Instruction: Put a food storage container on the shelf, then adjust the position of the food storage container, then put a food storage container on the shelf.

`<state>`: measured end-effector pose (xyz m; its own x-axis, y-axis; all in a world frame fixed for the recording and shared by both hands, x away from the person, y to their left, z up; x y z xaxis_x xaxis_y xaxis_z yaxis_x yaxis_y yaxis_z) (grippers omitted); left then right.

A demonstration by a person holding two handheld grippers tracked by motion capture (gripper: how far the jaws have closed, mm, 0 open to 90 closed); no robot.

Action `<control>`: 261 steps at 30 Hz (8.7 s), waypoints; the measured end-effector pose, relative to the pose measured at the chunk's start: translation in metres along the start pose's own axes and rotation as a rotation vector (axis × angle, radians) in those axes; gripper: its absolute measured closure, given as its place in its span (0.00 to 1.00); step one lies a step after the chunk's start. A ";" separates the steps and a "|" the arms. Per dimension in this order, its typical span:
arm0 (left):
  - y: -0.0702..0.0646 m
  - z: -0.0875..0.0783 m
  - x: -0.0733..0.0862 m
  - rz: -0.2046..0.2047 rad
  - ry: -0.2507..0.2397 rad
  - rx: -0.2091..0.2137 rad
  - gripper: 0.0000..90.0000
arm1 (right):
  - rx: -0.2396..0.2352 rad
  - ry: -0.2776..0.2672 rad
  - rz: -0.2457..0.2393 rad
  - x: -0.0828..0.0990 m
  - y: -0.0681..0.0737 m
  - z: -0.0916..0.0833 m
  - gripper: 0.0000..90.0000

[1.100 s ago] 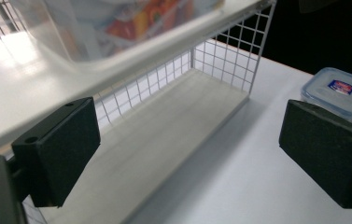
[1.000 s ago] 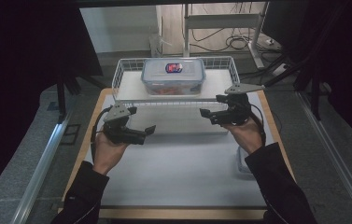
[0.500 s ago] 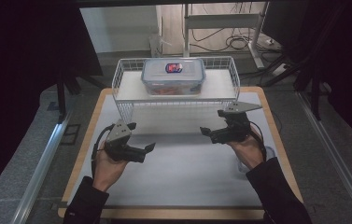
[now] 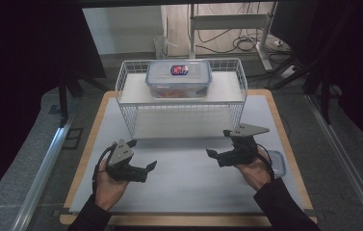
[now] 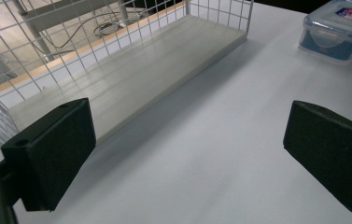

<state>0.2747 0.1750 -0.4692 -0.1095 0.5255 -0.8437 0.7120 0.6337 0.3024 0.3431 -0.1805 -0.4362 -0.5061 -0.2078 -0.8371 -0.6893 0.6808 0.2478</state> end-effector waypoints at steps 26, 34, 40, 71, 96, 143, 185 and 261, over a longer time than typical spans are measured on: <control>-0.031 0.002 0.038 0.017 0.128 0.015 0.02 | 0.075 0.094 0.035 0.064 -0.004 -0.011 0.05; -0.029 0.002 0.039 0.002 0.128 0.012 0.02 | 0.136 0.127 0.111 0.066 -0.016 -0.010 0.01; -0.029 0.002 0.040 0.004 0.133 0.014 0.02 | 0.200 0.120 0.112 0.061 -0.019 -0.023 0.36; -0.027 0.003 0.042 -0.015 0.130 0.014 0.03 | 0.561 0.069 0.325 0.086 -0.118 -0.127 1.00; -0.027 0.007 0.045 -0.026 0.141 0.030 0.03 | 0.491 0.128 0.306 0.082 -0.107 -0.096 1.00; -0.026 0.009 0.048 -0.040 0.147 0.044 0.04 | 0.088 0.385 0.080 0.082 0.015 0.026 1.00; -0.025 0.016 0.049 -0.087 0.195 0.103 0.02 | 0.094 0.203 0.068 0.081 -0.022 -0.002 0.06; -0.048 0.072 0.014 -0.275 0.188 0.522 0.27 | -0.145 0.376 0.287 0.076 0.018 0.032 0.32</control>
<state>0.2892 0.1113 -0.5274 -0.4234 0.5036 -0.7531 0.8807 0.4237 -0.2119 0.3085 -0.1617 -0.5110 -0.8198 -0.2835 -0.4975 -0.5461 0.6487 0.5301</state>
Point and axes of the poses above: each handheld gripper's, and its own axes: z roughly forward along the jaws, x roughly out of its underside, y roughly to its left, the point moved 1 cm from there along z, roughly forward along the jaws, and after that the axes turned 15 degrees about z, right-handed, at the moved point
